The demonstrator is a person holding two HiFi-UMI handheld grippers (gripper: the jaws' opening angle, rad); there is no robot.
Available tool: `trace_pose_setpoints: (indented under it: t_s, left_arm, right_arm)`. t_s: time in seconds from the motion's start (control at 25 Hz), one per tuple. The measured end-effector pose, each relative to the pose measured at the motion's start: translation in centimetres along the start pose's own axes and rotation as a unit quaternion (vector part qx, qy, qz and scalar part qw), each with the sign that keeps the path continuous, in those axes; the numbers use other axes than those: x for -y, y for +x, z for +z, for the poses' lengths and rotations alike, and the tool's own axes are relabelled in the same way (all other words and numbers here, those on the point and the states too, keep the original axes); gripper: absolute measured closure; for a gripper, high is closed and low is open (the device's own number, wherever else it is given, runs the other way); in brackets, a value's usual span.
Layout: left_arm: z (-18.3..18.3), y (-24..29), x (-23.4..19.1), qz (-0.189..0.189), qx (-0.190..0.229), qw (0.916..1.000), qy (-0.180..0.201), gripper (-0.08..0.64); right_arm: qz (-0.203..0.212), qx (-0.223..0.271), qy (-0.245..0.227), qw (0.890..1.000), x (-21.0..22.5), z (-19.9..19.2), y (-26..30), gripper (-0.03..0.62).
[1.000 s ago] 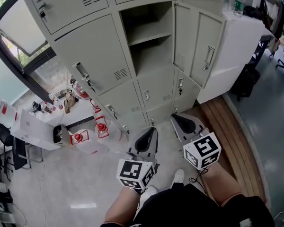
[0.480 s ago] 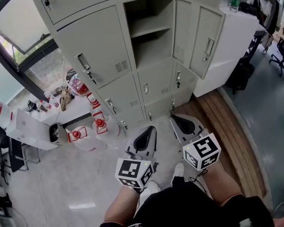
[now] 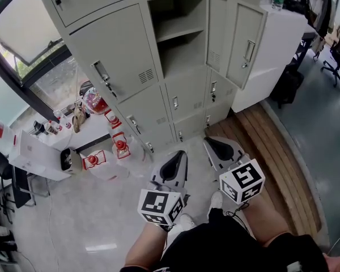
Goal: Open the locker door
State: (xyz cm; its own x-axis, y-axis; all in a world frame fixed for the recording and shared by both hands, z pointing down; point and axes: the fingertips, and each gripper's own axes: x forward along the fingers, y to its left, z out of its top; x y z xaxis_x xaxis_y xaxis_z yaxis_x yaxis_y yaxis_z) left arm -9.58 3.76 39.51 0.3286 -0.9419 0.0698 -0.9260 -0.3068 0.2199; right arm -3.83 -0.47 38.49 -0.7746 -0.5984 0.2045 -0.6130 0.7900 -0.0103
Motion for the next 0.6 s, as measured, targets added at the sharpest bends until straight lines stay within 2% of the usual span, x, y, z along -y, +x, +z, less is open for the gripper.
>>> trace_pose_setpoints:
  t_s: [0.6]
  left_arm:
    - [0.3,-1.7,0.9,-0.007,0.002,0.9999,0.009,0.541]
  right_arm:
    - [-0.004,0.011,0.005,1.0,-1.3,0.4,-1.4,0.538]
